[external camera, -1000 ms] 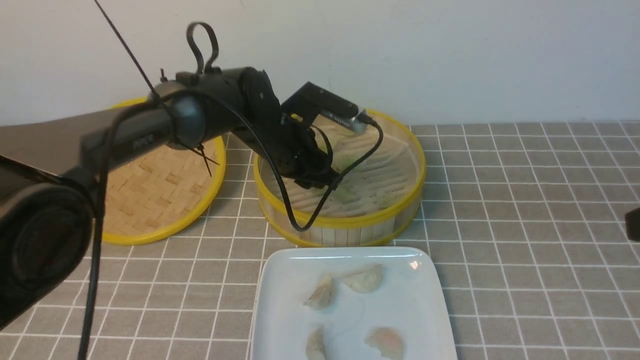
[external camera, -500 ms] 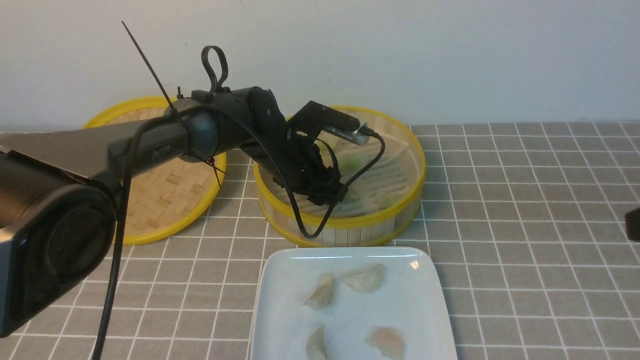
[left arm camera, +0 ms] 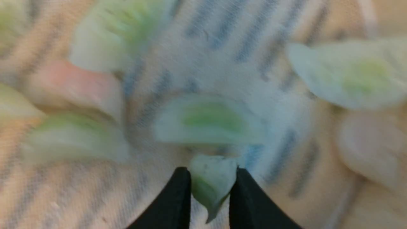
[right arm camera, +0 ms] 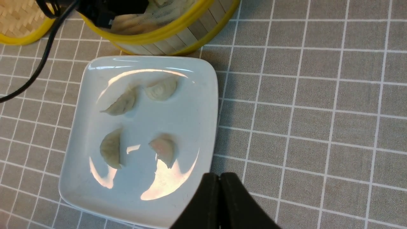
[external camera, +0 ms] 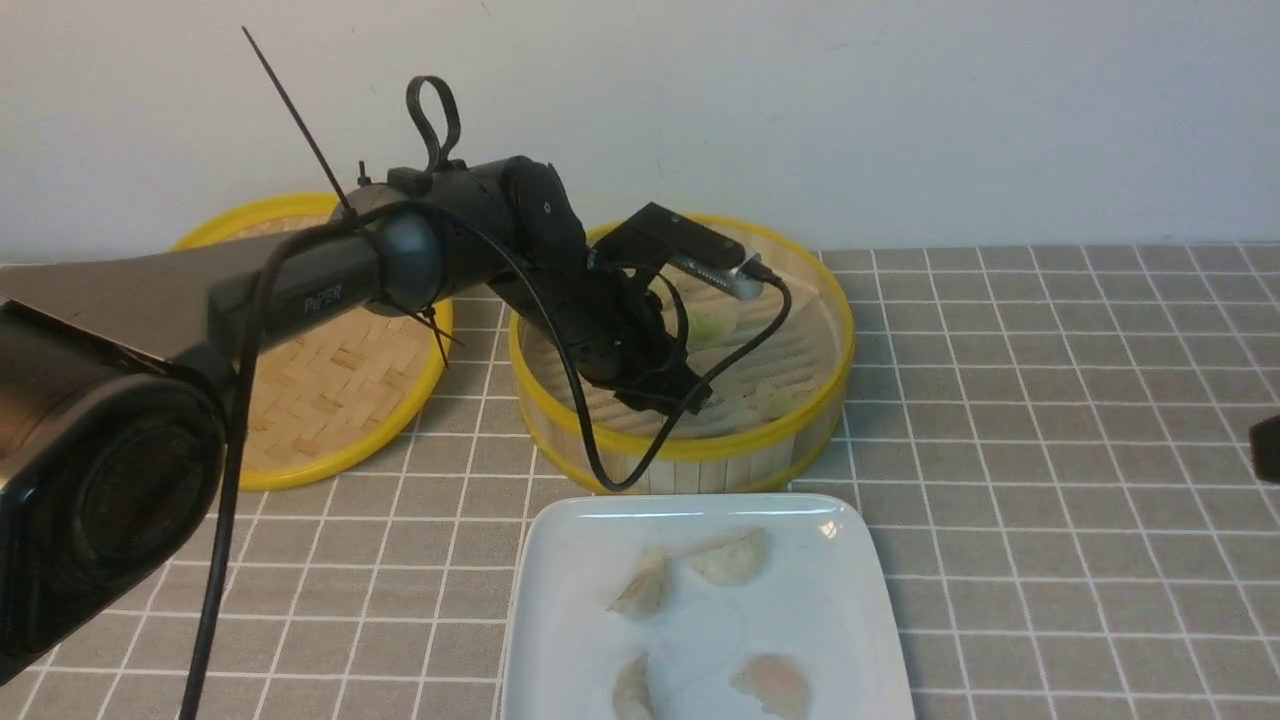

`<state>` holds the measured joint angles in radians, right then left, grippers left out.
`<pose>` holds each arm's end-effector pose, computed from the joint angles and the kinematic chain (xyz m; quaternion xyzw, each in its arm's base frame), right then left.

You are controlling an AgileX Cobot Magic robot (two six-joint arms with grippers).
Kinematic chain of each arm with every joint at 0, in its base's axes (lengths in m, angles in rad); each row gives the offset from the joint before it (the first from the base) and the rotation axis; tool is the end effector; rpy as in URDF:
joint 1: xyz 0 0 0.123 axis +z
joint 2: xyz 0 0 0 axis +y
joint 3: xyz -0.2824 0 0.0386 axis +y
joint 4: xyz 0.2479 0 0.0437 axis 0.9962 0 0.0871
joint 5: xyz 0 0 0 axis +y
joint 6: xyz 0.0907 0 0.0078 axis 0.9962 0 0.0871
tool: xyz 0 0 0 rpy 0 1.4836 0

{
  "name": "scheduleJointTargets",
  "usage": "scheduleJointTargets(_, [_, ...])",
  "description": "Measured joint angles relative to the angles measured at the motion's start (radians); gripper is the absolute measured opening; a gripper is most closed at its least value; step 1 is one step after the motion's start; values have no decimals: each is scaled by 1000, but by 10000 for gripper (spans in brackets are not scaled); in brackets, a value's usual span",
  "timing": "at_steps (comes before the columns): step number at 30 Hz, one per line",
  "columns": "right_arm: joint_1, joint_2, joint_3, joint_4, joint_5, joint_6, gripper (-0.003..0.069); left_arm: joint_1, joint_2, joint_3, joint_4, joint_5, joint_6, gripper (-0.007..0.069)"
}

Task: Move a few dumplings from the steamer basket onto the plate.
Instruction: Use the left arm to grab a dumpling from the steamer, then use the left arm to put the dumpling into the plate

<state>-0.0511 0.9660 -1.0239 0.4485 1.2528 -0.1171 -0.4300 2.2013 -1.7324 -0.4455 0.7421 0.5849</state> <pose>0.1572 0.0295 0.3622 -0.0121 0.9491 0.2020 0.2416 0.4253 -0.2242 0.1787 0.3523 0.8923 -0.1644 0.2296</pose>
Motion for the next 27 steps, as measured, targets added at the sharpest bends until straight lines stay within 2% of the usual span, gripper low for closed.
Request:
scheduleJointTargets(6, [0,0,0,0,0,0,-14,-3,-125,4,73,73,-14,134])
scheduleJointTargets(12, [0,0,0,0,0,0,-14,-3,-241,4,86,193,-36,134])
scheduleJointTargets(14, [0,0,0,0,0,0,-14,-3,-294,4,86,322,-72,134])
scheduleJointTargets(16, [0,0,0,0,0,0,-14,-3,-309,4,85,375,-97,134])
scheduleJointTargets(18, [0,0,0,0,0,0,-14,-13,-324,13,81,462,-171,134])
scheduleJointTargets(27, [0,0,0,0,0,0,-14,-110,-336,238,86,475,-211,134])
